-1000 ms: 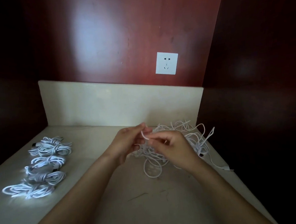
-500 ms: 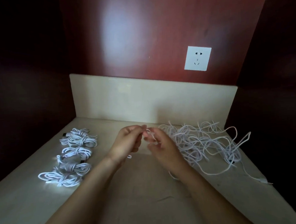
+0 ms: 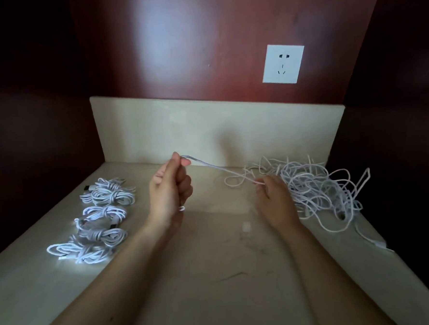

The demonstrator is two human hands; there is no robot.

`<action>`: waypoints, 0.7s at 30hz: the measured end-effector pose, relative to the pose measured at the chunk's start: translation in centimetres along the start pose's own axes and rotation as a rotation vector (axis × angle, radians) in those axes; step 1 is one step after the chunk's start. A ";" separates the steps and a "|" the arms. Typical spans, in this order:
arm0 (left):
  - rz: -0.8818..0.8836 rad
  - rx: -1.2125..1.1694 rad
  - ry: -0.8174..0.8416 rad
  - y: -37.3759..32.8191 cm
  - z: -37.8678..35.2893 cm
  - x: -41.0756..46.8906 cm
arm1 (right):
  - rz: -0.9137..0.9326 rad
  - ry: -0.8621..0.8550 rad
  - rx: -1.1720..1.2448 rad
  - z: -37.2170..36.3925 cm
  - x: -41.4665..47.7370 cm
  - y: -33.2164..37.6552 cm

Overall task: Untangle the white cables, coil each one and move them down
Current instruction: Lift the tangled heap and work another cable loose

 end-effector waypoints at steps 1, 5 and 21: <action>-0.005 -0.012 -0.046 0.0 0.5 0.2 | 0.000 0.027 0.023 0.1 -0.1 0.1; -0.085 0.242 -0.097 -0.2 2.4 0.8 | -0.052 0.068 0.094 1.6 -0.6 0.3; -0.010 0.494 0.286 4.1 -5.6 -2.8 | 0.069 0.321 0.222 0.9 -2.8 4.9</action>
Point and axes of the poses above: each hand's wrist, its own x-axis towards the middle knuckle, its own z-axis out of the back of the hand, y = z × x, the point moved 9 cm from there along x, towards the middle knuckle, and after that the axes turned 15 degrees about -z, right-handed, at the moved point
